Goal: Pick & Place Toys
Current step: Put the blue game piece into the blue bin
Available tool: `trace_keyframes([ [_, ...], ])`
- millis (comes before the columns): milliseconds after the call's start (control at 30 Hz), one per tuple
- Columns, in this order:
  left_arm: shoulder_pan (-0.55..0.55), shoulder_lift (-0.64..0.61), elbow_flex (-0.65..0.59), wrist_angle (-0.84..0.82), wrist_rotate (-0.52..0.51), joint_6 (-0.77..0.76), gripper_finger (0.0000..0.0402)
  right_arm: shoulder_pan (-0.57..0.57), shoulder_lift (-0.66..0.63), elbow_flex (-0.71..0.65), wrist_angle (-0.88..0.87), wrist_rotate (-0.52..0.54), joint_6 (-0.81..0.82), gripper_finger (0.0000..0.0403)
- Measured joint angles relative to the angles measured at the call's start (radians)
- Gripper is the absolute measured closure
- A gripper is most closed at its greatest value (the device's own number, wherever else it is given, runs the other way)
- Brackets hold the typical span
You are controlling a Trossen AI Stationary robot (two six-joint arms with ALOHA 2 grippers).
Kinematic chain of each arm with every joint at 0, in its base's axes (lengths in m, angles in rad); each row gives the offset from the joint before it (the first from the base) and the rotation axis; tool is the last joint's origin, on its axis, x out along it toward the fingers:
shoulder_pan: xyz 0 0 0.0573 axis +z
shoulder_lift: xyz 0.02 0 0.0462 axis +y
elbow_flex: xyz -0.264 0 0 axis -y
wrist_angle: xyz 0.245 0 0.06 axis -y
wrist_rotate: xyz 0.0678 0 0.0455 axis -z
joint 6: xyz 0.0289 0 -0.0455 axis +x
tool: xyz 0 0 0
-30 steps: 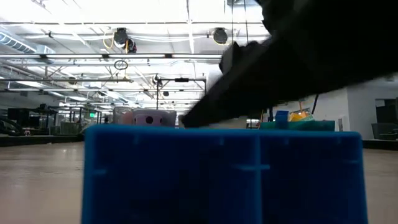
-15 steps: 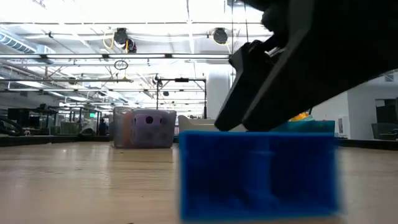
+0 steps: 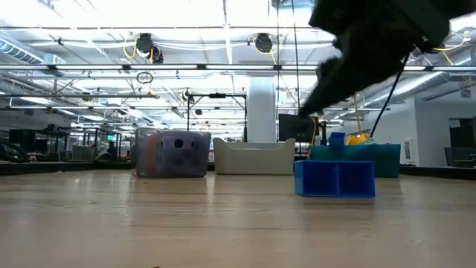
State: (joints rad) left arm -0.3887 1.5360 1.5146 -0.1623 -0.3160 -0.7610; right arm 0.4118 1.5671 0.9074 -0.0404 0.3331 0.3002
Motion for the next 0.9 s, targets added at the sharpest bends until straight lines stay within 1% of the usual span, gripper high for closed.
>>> trace_keyframes([
  [67,0.0,0.0,0.0,0.0,0.0,0.006,0.0115,-0.001,-0.017,-0.05,0.058,-0.044,0.005,0.015],
  [167,0.0,0.0,0.0,-0.005,0.0,0.007,0.0115,-0.001,-0.019,-0.089,0.14,-0.131,-0.009,0.0144],
  [267,0.0,0.0,0.0,-0.006,0.0,0.014,0.0115,0.0,-0.012,-0.094,0.15,-0.177,0.013,0.0132],
  [500,0.002,0.0,0.0,-0.006,0.0,0.031,0.0115,-0.03,0.008,-0.095,0.169,-0.178,0.027,0.0088],
  [633,0.002,0.0,0.0,-0.006,0.0,0.033,0.0115,-0.06,0.041,-0.095,0.169,-0.186,0.043,0.0068],
  [733,0.002,0.0,0.0,-0.006,0.0,0.032,0.0115,-0.072,0.086,-0.093,0.209,-0.232,0.065,0.0057],
  [900,0.002,0.0,0.0,-0.006,0.0,0.025,0.0115,-0.072,0.148,-0.093,0.236,-0.235,0.075,0.0051],
])
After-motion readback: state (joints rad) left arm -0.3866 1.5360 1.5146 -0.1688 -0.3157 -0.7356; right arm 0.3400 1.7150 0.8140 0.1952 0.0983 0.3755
